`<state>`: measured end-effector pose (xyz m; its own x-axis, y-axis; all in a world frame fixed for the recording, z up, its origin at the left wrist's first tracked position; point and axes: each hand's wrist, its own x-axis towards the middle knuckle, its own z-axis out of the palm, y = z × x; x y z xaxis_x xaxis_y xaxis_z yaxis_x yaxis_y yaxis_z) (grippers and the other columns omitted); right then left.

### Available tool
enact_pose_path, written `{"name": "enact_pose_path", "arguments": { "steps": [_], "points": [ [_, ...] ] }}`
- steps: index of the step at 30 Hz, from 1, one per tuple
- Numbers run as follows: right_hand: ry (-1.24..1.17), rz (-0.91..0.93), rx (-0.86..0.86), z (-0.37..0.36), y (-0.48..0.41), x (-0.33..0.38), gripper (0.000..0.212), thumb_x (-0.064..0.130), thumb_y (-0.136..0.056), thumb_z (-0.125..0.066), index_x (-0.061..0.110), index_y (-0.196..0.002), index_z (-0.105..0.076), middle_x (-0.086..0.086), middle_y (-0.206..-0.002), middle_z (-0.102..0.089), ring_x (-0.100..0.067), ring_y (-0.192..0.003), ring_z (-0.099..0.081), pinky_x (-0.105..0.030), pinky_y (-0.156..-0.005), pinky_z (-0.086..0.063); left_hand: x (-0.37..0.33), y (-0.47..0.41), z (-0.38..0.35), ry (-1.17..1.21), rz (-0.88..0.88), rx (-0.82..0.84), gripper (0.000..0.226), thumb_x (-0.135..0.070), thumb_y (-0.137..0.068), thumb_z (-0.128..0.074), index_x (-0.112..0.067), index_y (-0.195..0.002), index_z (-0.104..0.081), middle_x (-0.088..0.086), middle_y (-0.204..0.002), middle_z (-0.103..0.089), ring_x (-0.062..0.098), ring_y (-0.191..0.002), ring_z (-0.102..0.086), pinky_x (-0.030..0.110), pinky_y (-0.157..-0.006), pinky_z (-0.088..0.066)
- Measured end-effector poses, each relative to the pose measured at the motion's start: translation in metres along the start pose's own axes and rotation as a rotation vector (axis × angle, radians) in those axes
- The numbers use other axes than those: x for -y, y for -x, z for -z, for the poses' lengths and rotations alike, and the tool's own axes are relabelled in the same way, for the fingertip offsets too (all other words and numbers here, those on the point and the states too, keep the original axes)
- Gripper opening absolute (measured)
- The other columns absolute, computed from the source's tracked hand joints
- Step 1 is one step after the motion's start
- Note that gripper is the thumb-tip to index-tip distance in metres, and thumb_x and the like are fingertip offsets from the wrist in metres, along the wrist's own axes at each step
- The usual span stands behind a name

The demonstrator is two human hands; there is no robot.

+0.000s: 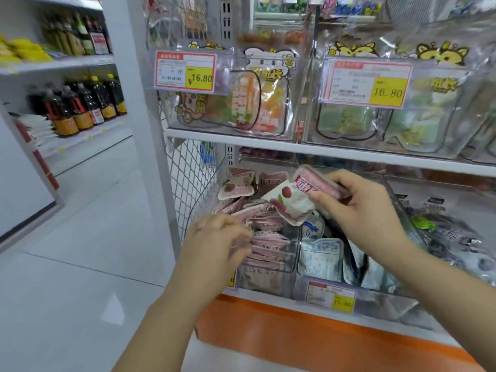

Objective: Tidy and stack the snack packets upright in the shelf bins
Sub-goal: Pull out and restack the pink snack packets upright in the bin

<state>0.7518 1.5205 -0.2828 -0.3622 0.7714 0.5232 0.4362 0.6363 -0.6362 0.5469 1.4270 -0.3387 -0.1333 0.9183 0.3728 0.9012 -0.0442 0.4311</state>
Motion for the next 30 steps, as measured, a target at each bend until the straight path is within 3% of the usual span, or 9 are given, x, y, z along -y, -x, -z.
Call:
{"name": "enact_pose_path", "arguments": {
  "steps": [3, 6, 9, 11, 13, 16, 21, 26, 30],
  "points": [
    [0.068, 0.045, 0.001, 0.003, 0.010, 0.006, 0.012, 0.021, -0.081, -0.070, 0.029, -0.081, -0.062, 0.004, -0.060, -0.060, -0.010, -0.052, -0.046, -0.017, -0.048, -0.033, 0.009, 0.014, -0.011, -0.166, -0.035, 0.062, 0.027, -0.032, -0.058, -0.087, -0.036, -0.081, -0.075, -0.002, -0.113, -0.064, 0.024, -0.122, -0.041, 0.061, -0.095, -0.039],
    [0.145, 0.093, 0.015, 0.001, 0.015, 0.008, 0.007, 0.025, -0.080, -0.071, 0.025, -0.085, -0.066, 0.005, -0.065, -0.063, -0.016, -0.054, -0.050, -0.023, -0.051, -0.036, 0.010, 0.014, -0.018, -0.215, -0.053, 0.035, 0.025, -0.032, -0.055, -0.089, -0.037, -0.074, -0.073, 0.002, -0.119, -0.063, 0.039, -0.123, -0.047, 0.071, -0.090, -0.037],
    [0.168, 0.123, 0.012, -0.002, 0.011, 0.007, 0.009, 0.026, -0.080, -0.071, 0.026, -0.087, -0.066, 0.005, -0.070, -0.065, -0.010, -0.064, -0.056, -0.028, -0.059, -0.043, 0.004, -0.002, -0.011, -0.219, -0.125, -0.042, 0.014, -0.030, -0.070, -0.080, -0.036, -0.082, -0.074, -0.002, -0.114, -0.065, 0.032, -0.120, -0.051, 0.063, -0.103, -0.025],
    [0.200, 0.149, 0.004, -0.005, 0.007, 0.004, 0.010, 0.026, -0.080, -0.072, 0.026, -0.088, -0.067, 0.002, -0.073, -0.066, -0.016, -0.070, -0.060, -0.032, -0.062, -0.047, 0.000, -0.024, -0.005, -0.209, -0.179, -0.010, 0.015, -0.030, -0.087, -0.063, -0.035, -0.099, -0.071, -0.011, -0.111, -0.065, 0.015, -0.115, -0.053, 0.043, -0.112, -0.014],
    [0.229, 0.153, 0.012, -0.009, 0.002, -0.001, 0.009, 0.027, -0.080, -0.071, 0.026, -0.088, -0.068, 0.001, -0.075, -0.066, -0.018, -0.072, -0.060, -0.035, -0.063, -0.049, 0.002, -0.047, -0.006, -0.200, -0.187, 0.143, 0.023, -0.029, -0.093, -0.052, -0.034, -0.111, -0.067, -0.012, -0.112, -0.066, 0.010, -0.108, -0.056, 0.029, -0.106, -0.028],
    [0.237, 0.158, 0.019, -0.011, -0.003, -0.010, 0.011, 0.025, -0.080, -0.071, 0.030, -0.090, -0.068, 0.004, -0.078, -0.066, -0.013, -0.075, -0.060, -0.027, -0.066, -0.049, 0.001, -0.074, -0.015, -0.187, -0.151, 0.298, 0.025, -0.023, -0.092, -0.054, -0.031, -0.112, -0.067, -0.009, -0.112, -0.068, 0.013, -0.099, -0.062, 0.028, -0.090, -0.048],
    [0.153, 0.155, -0.058, -0.008, -0.003, -0.032, 0.028, 0.010, -0.077, -0.073, 0.025, -0.100, -0.069, 0.014, -0.087, -0.063, 0.012, -0.085, -0.056, 0.000, -0.079, -0.039, 0.000, -0.105, -0.025, -0.165, -0.069, 0.590, 0.023, -0.021, -0.082, -0.070, -0.022, -0.105, -0.071, -0.007, -0.101, -0.072, 0.008, -0.081, -0.061, 0.023, -0.079, -0.048],
    [0.117, 0.122, -0.074, -0.009, -0.007, -0.043, 0.028, 0.009, -0.078, -0.073, 0.027, -0.099, -0.068, 0.013, -0.089, -0.066, 0.002, -0.085, -0.059, -0.003, -0.080, -0.042, -0.001, -0.112, -0.032, -0.385, -0.169, 0.651, 0.021, -0.016, -0.081, -0.071, -0.017, -0.101, -0.069, -0.004, -0.091, -0.066, 0.012, -0.072, -0.050, 0.021, -0.062, -0.034],
    [0.105, 0.117, -0.053, -0.011, -0.008, -0.045, 0.029, 0.012, -0.079, -0.073, 0.033, -0.097, -0.066, 0.012, -0.090, -0.068, 0.000, -0.084, -0.061, -0.009, -0.080, -0.046, -0.003, -0.114, -0.036, -0.548, -0.284, 0.630, 0.013, -0.016, -0.081, -0.067, -0.016, -0.094, -0.069, -0.002, -0.081, -0.058, 0.017, -0.068, -0.049, 0.026, -0.058, -0.034]
  ]
}}
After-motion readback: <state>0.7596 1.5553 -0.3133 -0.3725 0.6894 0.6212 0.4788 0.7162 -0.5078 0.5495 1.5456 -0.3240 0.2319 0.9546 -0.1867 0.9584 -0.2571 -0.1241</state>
